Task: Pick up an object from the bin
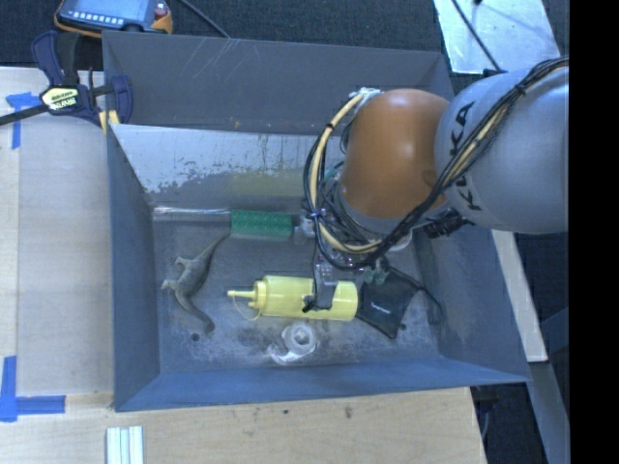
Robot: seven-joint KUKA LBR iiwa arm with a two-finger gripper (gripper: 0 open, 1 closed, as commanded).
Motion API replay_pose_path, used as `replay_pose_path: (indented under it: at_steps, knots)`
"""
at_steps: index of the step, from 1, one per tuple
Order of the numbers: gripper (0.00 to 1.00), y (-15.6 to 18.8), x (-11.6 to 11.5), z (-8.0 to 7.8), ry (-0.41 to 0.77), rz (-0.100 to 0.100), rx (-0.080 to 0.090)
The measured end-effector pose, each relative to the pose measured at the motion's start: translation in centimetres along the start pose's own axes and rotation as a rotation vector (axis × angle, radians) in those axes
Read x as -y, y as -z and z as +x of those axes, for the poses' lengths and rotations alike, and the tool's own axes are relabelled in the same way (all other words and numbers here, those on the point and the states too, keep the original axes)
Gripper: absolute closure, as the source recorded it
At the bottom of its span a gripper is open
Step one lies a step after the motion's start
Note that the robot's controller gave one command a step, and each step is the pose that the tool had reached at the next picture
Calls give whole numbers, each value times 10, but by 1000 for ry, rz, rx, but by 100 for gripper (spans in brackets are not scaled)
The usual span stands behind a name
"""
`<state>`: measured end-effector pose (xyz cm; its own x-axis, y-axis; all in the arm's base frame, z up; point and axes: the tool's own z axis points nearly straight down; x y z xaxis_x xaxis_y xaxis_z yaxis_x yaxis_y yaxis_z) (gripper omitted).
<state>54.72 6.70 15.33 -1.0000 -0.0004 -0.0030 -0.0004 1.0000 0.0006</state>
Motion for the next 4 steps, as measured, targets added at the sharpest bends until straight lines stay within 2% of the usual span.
replay_pose_path:
  at_steps: [1,2,3,4]
  knots:
    - [0,-54,42,29,-14,0,5]
    - [100,-80,13,53,74,-1,20]
    - [100,-80,13,53,73,-1,19]
    - [100,-83,-9,35,85,1,0]
